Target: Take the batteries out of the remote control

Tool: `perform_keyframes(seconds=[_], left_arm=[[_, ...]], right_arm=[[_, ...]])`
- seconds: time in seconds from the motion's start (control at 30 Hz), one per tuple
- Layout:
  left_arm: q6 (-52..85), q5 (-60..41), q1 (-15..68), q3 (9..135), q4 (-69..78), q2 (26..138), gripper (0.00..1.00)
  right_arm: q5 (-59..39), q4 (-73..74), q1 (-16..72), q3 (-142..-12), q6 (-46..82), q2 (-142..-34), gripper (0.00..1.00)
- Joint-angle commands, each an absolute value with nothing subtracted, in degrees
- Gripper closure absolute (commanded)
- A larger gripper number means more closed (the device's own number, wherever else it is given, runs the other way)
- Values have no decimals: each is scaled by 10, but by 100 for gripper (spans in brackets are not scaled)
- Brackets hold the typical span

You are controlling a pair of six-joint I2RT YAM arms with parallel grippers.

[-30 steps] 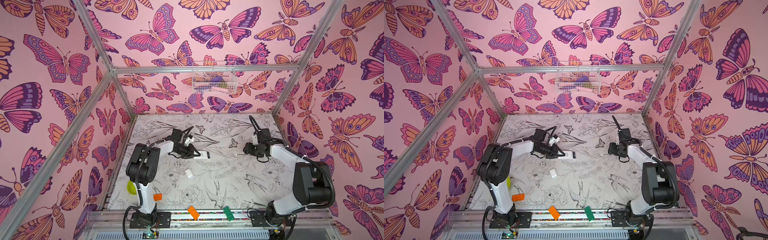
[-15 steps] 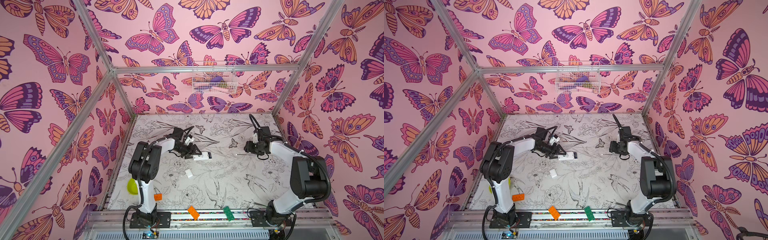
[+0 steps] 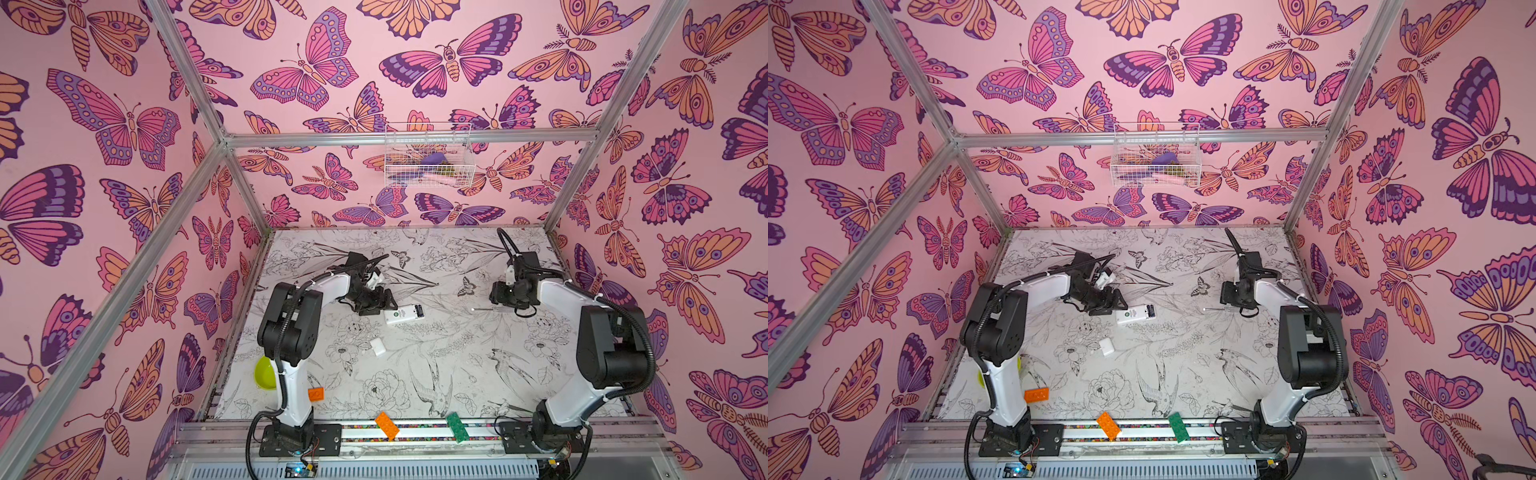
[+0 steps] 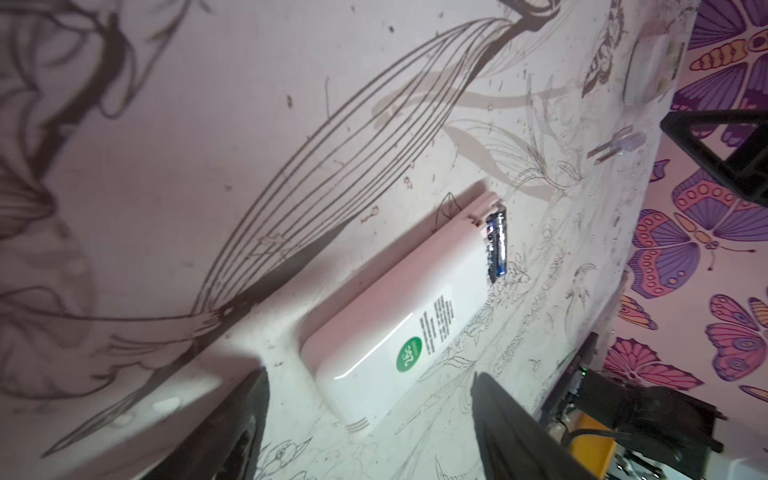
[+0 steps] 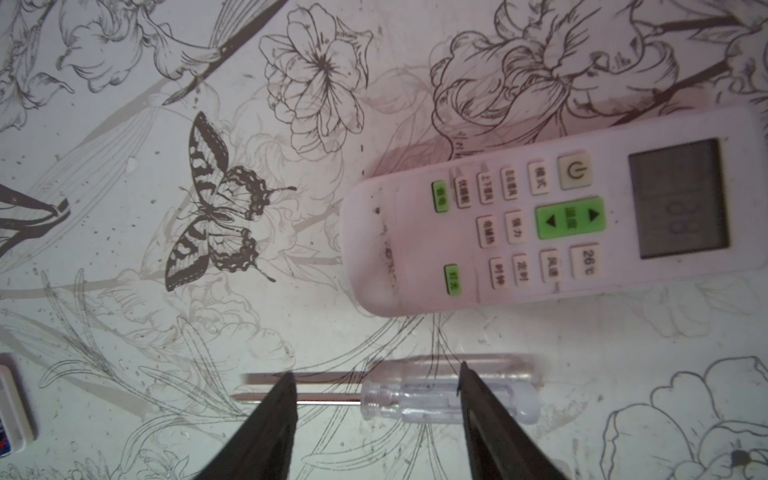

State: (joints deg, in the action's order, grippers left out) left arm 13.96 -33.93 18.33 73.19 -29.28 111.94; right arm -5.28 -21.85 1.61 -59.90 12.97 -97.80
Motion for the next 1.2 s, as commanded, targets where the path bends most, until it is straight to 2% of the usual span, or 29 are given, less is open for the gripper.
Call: perform_keyframes(seconds=[0.0,0.17,0.37,1.17], left_arm=[[101,-284,196,715,-312,1076,15],[79,-259,205,678,-296,1026,4],[45,-247,209,654,-287,972,0],[42,-263,212,629,-258,938,0]], right_arm=[[-45,-229,11,-618,112,-990,38],[-46,-227,6,-622,110,-999,38],[-64,-234,5,-618,105,-1009,38],[-71,-299,6,-579,89,-971,40]])
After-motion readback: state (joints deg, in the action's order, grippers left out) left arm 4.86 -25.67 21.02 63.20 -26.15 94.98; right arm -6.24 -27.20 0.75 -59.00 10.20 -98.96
